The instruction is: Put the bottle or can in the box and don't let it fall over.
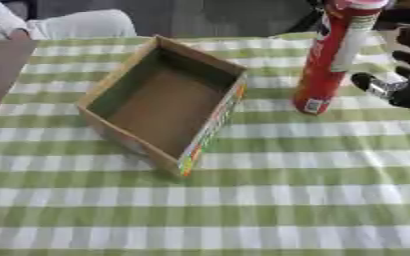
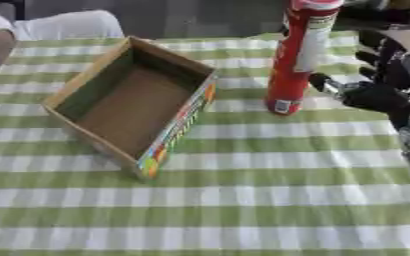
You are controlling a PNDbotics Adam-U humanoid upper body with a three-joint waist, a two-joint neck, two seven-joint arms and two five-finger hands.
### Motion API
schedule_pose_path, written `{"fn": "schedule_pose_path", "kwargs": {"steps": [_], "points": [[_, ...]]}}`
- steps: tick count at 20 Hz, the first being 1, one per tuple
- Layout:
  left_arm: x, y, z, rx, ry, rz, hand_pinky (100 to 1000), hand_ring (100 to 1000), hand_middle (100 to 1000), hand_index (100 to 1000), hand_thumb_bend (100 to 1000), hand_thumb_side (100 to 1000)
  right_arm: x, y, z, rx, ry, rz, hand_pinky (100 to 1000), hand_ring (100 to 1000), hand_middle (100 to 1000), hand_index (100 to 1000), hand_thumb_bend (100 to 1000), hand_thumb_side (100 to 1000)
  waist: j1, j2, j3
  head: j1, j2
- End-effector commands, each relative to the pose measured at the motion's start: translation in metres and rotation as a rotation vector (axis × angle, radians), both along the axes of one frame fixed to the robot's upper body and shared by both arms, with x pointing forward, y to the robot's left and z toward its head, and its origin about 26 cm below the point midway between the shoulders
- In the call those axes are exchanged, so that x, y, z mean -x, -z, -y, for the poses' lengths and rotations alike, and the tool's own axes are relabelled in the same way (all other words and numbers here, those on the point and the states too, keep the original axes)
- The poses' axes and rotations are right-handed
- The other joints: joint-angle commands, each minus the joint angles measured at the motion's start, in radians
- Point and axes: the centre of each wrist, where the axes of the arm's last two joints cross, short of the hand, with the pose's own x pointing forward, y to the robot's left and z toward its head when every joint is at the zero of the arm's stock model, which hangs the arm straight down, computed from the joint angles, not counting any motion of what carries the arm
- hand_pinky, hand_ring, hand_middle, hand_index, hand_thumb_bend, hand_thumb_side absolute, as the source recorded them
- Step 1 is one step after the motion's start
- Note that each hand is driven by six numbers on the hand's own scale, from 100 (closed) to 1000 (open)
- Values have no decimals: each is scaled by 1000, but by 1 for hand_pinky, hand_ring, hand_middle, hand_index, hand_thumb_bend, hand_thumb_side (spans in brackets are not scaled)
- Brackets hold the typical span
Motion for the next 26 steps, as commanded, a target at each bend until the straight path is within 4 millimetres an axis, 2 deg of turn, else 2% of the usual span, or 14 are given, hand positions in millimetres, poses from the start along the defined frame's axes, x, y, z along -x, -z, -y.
{"fn": "schedule_pose_path", "kwargs": {"steps": [1, 11, 19, 26], "points": [[1, -8, 0, -16, 11, 27, 706, 773, 761, 824, 479, 342, -5, -8, 0, 7, -5, 9, 1000, 1000, 1000, 977, 586, 100, 1, -20, 2, -6, -25], [1, -8, 0, -14, 17, 26, 707, 773, 761, 824, 475, 346, -26, -9, -3, -8, -13, -28, 1000, 1000, 1000, 980, 620, 100, 0, -19, 7, -14, -7], [1, -8, 1, -12, 22, 27, 707, 772, 761, 823, 472, 350, -35, -10, -9, -37, -48, -43, 1000, 1000, 1000, 979, 631, 100, 1, -13, 14, -12, 17], [1, -9, 2, -10, 27, 28, 708, 772, 761, 823, 469, 353, -45, -11, -14, -60, -46, -50, 1000, 1000, 1000, 978, 631, 100, 0, -8, 23, -13, 13]]}}
